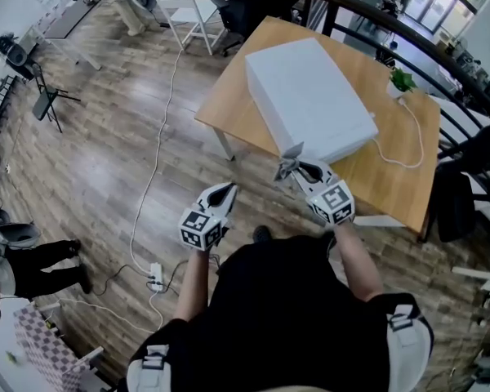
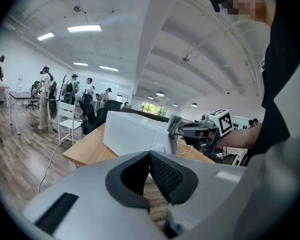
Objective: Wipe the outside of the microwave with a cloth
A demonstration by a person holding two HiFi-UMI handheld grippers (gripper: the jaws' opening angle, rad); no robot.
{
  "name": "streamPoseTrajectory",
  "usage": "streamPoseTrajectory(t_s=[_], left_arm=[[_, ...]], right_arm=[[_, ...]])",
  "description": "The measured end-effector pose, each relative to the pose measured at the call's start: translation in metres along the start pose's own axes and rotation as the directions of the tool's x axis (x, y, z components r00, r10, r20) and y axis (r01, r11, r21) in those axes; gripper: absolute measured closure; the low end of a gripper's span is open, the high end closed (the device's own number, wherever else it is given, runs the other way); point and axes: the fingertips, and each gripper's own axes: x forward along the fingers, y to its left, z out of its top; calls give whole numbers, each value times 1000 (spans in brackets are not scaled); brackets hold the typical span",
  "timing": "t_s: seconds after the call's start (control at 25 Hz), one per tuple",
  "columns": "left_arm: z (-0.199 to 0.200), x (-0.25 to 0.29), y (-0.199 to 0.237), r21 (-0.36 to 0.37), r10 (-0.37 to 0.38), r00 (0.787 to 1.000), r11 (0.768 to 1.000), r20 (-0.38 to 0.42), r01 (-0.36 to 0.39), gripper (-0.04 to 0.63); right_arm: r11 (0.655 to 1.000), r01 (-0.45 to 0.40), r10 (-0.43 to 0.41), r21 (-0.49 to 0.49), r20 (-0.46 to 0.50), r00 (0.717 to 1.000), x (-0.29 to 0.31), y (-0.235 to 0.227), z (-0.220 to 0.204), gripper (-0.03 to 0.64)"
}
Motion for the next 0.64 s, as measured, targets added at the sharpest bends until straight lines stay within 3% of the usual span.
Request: streamPoseTrajectory(t_s=[0.64], left_arm=[[-8,-1,-2,-32,7,1000,999,4,-7,594]], right_arm=[[999,-33,32,-29,-49,998,-9,-6,4,584]])
